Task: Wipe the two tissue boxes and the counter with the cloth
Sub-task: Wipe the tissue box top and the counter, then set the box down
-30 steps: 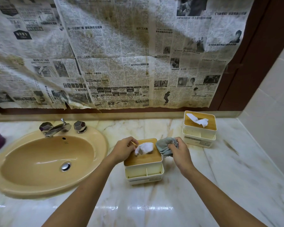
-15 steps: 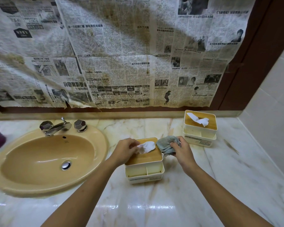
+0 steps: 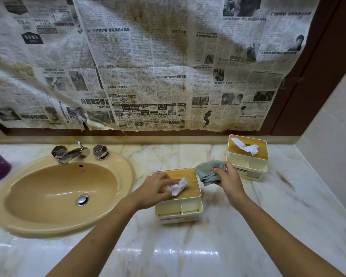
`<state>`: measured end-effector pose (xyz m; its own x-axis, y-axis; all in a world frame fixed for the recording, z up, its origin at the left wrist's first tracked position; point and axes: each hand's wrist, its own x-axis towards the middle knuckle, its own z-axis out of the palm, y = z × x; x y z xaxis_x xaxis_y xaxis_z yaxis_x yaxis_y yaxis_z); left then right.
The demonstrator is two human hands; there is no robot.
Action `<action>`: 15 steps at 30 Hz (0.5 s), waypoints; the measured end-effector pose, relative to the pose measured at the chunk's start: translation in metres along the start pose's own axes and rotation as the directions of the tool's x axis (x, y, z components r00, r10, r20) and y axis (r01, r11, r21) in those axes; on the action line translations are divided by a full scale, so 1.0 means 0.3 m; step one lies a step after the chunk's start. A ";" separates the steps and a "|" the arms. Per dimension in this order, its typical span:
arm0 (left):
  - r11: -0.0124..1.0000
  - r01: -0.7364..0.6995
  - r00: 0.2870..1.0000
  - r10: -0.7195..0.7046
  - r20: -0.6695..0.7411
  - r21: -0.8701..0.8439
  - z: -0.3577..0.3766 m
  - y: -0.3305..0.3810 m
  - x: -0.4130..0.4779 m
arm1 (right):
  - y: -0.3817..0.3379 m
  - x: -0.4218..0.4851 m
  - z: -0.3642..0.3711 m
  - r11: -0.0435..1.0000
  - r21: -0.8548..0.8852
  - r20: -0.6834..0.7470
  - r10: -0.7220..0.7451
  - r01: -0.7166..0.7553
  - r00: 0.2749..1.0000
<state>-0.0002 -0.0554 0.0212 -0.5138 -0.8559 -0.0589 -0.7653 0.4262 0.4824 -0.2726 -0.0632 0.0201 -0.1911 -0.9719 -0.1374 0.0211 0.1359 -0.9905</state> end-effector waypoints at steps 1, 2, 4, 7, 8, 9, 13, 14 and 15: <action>1.000 -0.004 1.000 0.004 0.001 -0.003 0.002 0.001 0.001 | -0.003 0.003 0.001 1.000 -0.004 0.003 -0.006 0.006 1.000; 1.000 -0.005 1.000 0.005 0.004 -0.013 0.003 0.001 0.002 | -0.004 0.008 0.003 1.000 -0.016 0.006 -0.012 0.012 1.000; 0.999 -0.001 1.000 0.002 0.023 -0.047 0.003 -0.002 0.006 | -0.007 0.013 0.007 0.998 -0.056 0.021 -0.034 0.035 0.999; 0.986 0.004 1.000 0.001 0.030 -0.168 -0.009 -0.001 0.008 | -0.016 0.022 0.027 0.981 -0.158 0.061 -0.101 0.110 0.993; 0.963 0.022 1.000 -0.023 -0.002 -0.270 -0.015 0.001 0.005 | -0.023 0.024 0.040 0.967 -0.209 0.076 -0.131 0.144 0.989; 0.928 0.043 0.995 -0.072 -0.065 -0.369 -0.021 -0.002 0.004 | -0.031 0.025 0.055 0.946 -0.267 0.097 -0.162 0.182 0.982; 0.897 0.263 0.853 -0.388 -0.349 -0.355 -0.024 -0.078 0.003 | -0.043 0.038 0.138 0.786 -0.525 0.293 -0.194 0.327 0.936; 0.872 0.352 0.826 -0.460 -0.326 -0.340 -0.023 -0.097 0.002 | -0.040 0.047 0.159 0.727 -0.584 0.339 -0.186 0.361 0.922; 0.835 0.418 0.810 -0.521 -0.270 -0.356 -0.019 -0.113 0.003 | -0.039 0.058 0.182 0.667 -0.633 0.375 -0.180 0.393 0.909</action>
<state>0.0275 -0.0721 0.0099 0.0875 -0.9942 -0.0625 -0.7162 -0.1064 0.6898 -0.2228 -0.0922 0.0289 0.1903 -0.9804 0.0515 -0.6825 -0.1698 -0.7109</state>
